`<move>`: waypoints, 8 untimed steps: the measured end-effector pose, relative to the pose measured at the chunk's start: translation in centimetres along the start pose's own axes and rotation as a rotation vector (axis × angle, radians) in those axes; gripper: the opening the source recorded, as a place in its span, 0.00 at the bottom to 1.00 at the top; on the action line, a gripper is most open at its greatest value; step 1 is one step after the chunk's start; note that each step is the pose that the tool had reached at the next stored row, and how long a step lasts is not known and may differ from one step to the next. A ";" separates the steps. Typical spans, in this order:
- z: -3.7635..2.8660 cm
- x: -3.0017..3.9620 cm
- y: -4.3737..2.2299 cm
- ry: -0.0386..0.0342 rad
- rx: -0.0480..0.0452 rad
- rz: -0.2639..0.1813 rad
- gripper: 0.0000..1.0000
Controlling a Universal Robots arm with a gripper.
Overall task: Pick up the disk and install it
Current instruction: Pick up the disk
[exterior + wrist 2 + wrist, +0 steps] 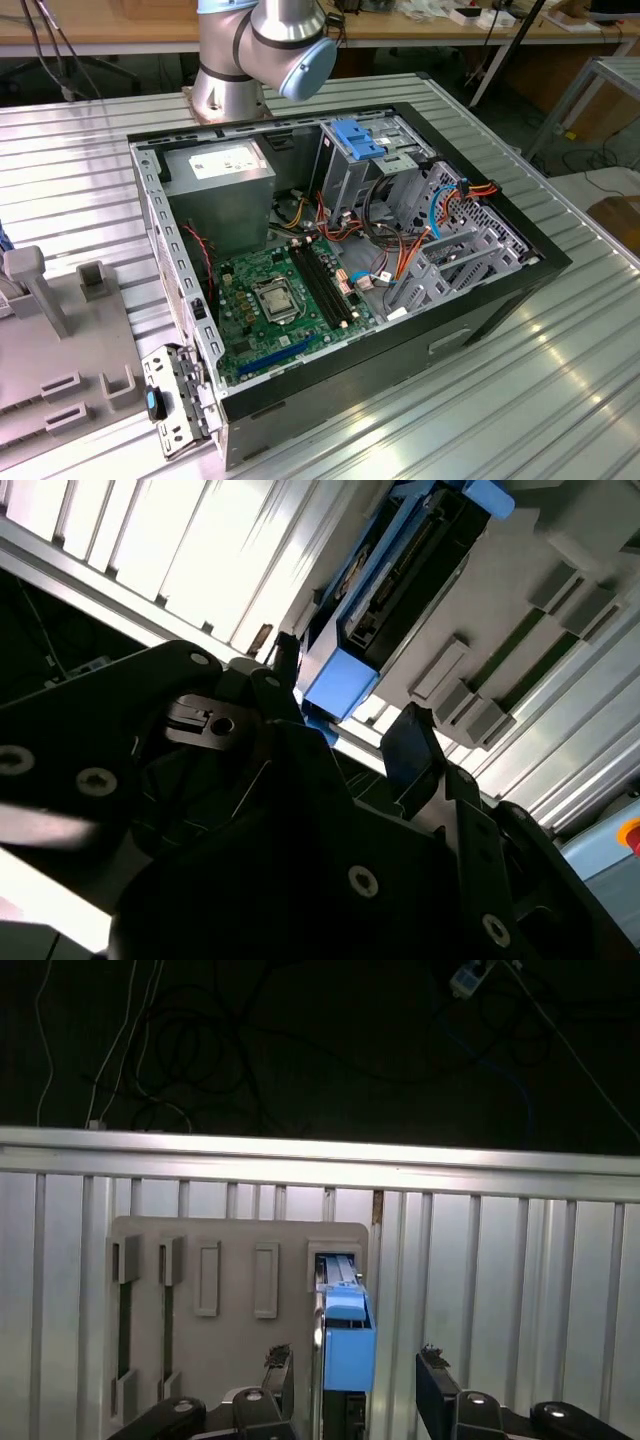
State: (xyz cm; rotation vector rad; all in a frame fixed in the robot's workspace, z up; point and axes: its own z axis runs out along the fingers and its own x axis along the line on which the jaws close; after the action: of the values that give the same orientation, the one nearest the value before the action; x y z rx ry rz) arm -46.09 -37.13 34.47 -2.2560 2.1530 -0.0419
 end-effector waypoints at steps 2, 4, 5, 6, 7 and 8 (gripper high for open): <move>0.28 -0.01 0.02 0.0001 0.0000 0.001 0.60; 0.66 -0.01 0.07 0.0001 0.0000 0.001 0.60; 0.81 -0.01 0.12 0.0000 0.0000 0.001 0.60; 0.96 -0.01 0.15 0.0000 0.0000 0.001 0.60; 1.11 -0.01 0.17 0.0000 0.0000 0.001 0.60; 1.34 -0.01 0.19 0.0000 -0.0001 0.001 0.60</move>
State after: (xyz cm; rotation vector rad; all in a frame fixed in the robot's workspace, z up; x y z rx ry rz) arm -46.23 -37.13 33.12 -2.2552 2.1540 -0.0418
